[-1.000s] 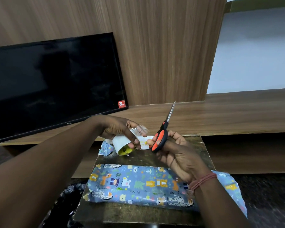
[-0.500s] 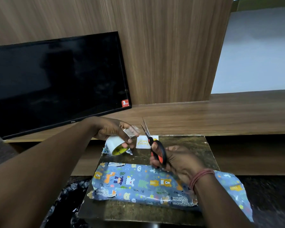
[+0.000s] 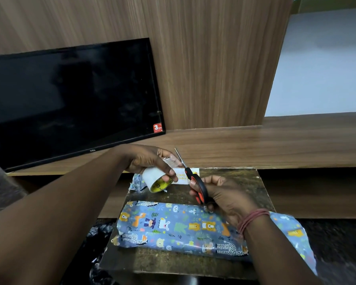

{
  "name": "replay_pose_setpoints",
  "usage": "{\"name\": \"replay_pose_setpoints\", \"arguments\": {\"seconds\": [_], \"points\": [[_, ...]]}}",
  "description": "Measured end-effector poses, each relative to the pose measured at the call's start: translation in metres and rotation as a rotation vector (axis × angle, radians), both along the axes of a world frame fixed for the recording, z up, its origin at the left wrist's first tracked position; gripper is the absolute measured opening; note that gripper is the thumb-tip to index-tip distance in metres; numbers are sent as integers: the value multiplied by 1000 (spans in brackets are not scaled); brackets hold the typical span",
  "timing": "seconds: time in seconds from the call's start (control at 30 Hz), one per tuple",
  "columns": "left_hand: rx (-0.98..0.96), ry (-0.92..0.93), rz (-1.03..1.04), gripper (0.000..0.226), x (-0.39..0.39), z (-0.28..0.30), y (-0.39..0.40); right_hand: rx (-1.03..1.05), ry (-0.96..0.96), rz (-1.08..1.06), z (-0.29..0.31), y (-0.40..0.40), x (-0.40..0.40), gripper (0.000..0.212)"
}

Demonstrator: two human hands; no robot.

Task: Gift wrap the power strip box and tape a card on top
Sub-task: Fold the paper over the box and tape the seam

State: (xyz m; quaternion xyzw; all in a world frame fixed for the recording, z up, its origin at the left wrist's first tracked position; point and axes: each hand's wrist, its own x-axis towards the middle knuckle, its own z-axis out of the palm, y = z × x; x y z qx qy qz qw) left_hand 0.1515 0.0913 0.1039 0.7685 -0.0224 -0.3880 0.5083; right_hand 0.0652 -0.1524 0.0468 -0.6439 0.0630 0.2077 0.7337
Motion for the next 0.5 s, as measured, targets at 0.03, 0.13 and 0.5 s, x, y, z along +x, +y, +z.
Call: {"name": "replay_pose_setpoints", "arguments": {"seconds": [0.03,0.13,0.5], "points": [[-11,5,-2,39,0,-1,-1,-5,5,11,0,0,0,49],[-64,-5,18,42,-1,-2,-1,-13,34,-17,-3,3,2,65],[-64,-4,53,50,-3,-15,0,-166,-52,-268,-6,-1,13,27]]}}
